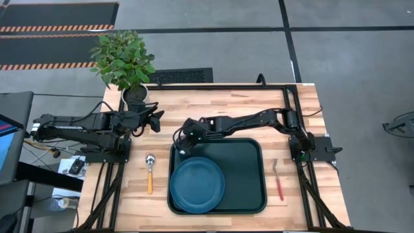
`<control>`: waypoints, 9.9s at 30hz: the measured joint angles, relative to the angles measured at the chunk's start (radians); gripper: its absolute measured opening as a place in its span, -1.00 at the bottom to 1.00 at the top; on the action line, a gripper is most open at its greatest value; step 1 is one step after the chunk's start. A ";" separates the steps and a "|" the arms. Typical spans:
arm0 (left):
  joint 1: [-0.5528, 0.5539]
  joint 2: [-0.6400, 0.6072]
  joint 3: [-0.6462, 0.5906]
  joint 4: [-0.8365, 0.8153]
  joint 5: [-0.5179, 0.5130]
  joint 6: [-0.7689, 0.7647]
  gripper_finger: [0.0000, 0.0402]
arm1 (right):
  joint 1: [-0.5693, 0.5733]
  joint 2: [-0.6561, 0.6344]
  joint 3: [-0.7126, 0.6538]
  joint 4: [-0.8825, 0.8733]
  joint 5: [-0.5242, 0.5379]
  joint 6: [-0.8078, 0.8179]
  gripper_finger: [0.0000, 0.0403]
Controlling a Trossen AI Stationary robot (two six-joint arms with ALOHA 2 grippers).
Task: Pick and place plate/cup/fork/spoon on tray
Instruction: Put the blue glass on the black serving tray to the top left of the blue plate, then put the yellow spoon on the black serving tray to the right of the blue plate
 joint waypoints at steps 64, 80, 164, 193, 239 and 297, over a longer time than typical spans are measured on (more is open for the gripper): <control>-0.624 0.526 -0.057 -0.240 0.476 -1.123 -0.02 | 0.198 -0.404 -0.005 -0.759 0.296 0.055 -0.04; -0.642 0.791 -0.013 -0.287 0.534 -1.194 -0.03 | 0.197 -0.403 -0.005 -0.758 0.318 0.055 -0.08; -0.310 0.413 0.340 0.506 1.188 -0.251 -1.00 | 0.493 -0.482 -0.005 0.190 0.301 -1.571 0.17; -0.293 0.427 0.340 0.575 1.252 -0.322 -1.00 | 0.463 -0.458 -0.005 0.232 0.227 -1.564 0.16; -0.270 0.427 0.340 0.600 1.237 -0.337 -1.00 | 0.445 -0.425 -0.004 0.270 0.186 -1.595 -0.70; -0.209 0.419 0.341 -0.191 0.643 0.108 -0.33 | -0.054 -0.264 -0.352 -0.975 -0.653 -0.781 -0.99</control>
